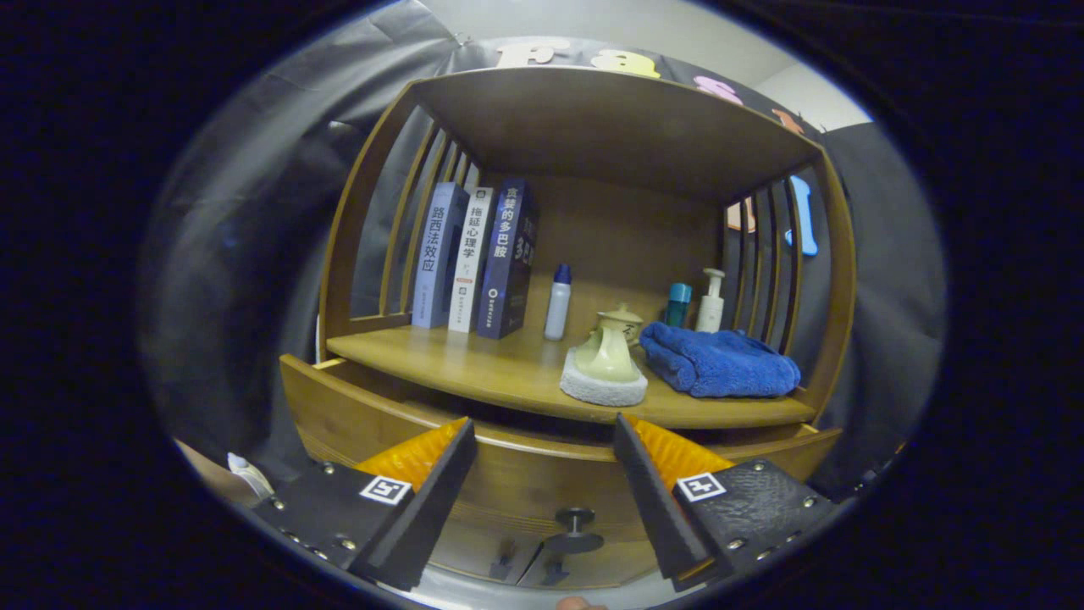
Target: Pull open the drawer, take out the items inside it, and place them on the countertop above the cabinet.
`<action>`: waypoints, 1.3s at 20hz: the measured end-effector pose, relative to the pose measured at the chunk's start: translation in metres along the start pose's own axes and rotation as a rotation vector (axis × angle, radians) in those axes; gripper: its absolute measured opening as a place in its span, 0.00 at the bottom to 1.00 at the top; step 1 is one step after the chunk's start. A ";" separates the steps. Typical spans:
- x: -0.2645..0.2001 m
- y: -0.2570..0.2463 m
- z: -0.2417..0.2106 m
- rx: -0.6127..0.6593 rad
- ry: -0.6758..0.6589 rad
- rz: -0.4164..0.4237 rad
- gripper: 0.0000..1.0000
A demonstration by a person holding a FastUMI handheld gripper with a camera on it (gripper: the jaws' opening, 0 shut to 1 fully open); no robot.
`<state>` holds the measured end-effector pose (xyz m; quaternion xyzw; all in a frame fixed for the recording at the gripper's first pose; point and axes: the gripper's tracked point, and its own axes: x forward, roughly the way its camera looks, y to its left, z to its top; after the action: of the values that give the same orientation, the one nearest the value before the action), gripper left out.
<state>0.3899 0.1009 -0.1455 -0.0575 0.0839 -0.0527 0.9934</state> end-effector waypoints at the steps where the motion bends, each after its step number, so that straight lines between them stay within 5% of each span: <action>1: 0.001 0.000 0.000 -0.006 -0.001 -0.008 0.98; 20: 0.037 0.004 -0.003 -0.051 -0.002 -0.044 0.98; 26: 0.023 -0.031 0.011 -0.069 -0.020 -0.082 0.98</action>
<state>0.4116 0.0692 -0.1347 -0.0956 0.0733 -0.0901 0.9886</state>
